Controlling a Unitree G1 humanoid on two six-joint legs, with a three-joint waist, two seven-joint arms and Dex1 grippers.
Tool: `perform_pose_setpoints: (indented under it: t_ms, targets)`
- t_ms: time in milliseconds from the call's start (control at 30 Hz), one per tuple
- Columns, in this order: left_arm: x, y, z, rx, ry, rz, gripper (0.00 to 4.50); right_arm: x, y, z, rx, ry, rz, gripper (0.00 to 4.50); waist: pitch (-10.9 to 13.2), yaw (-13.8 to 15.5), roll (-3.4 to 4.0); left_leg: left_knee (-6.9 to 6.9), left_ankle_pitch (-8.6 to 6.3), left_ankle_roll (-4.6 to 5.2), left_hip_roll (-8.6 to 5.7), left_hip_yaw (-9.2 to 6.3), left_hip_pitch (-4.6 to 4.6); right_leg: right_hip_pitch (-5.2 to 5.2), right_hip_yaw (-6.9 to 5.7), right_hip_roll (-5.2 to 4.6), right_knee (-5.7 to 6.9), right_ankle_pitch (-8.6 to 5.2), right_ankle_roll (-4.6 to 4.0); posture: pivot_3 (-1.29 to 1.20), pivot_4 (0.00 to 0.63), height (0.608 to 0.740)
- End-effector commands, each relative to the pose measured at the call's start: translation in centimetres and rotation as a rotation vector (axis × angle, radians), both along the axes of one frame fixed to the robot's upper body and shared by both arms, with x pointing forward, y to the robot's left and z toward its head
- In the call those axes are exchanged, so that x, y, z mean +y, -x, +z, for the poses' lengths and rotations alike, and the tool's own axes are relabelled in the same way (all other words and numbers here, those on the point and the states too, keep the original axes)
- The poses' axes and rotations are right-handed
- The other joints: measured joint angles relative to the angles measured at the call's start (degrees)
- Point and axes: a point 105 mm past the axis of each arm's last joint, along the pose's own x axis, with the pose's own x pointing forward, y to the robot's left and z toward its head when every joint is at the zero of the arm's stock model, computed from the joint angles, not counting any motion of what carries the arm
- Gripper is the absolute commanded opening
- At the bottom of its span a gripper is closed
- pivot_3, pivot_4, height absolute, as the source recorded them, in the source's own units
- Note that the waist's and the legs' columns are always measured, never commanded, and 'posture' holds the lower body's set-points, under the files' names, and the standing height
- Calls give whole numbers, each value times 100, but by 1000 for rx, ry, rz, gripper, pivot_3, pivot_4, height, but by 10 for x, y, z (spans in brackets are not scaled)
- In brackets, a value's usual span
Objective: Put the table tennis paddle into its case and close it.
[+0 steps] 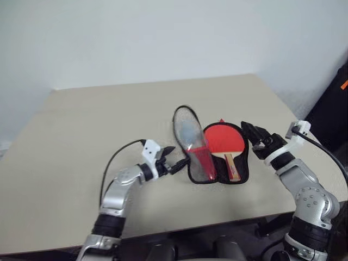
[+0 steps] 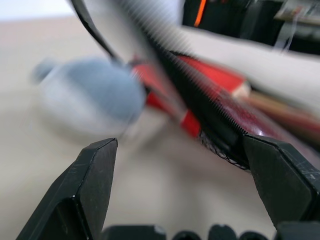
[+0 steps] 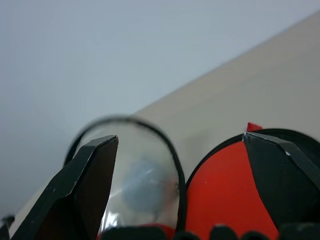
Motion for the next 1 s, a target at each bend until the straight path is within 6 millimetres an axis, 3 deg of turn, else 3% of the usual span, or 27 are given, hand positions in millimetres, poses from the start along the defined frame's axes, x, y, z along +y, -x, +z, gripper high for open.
perform_pose_setpoints:
  t_ms: [33,133,200,367,500,667,867,1000]
  targets:
    - [-29,-3,27,-68,65,-78,4228,-3,-2,10,-55,-19,-48,4316,0,-9,0,0,0,0,0,1,1,1,1,0,0,0,1,0,0,740]
    - [-44,-8,41,-56,129,-86,4228,-9,-6,13,-68,-51,-95,4316,0,-9,0,1,0,0,0,0,2,2,0,0,0,0,1,0,0,740]
    - [-49,-9,35,-3,107,-94,4228,-13,-9,17,-78,-70,-115,4316,0,-16,1,1,0,0,0,0,2,2,0,1,0,0,1,0,0,740]
    - [-53,-8,-1,183,-27,-89,4228,-27,-18,12,-55,-51,-202,4316,-2,-24,5,-1,0,1,0,1,5,2,1,2,1,0,1,0,0,740]
    - [-58,-6,-8,304,15,-98,4228,-33,-20,15,-70,-87,-254,4316,-1,-22,5,1,0,1,0,0,4,2,1,2,1,0,1,0,0,740]
    - [-66,-5,-3,366,114,-114,4228,-40,-25,19,-90,-90,-307,4316,-1,-19,6,1,0,1,0,0,3,2,1,1,1,0,1,0,0,740]
    - [-81,-2,31,208,260,-195,4228,-44,-27,12,-73,-40,-357,4316,0,-15,6,0,0,0,-1,1,2,1,2,1,-1,1,0,0,0,740]
    - [-90,-3,23,269,232,-216,4228,-45,-26,12,-75,-52,-369,4316,0,-17,6,0,1,1,0,1,2,1,2,2,0,1,0,0,0,740]
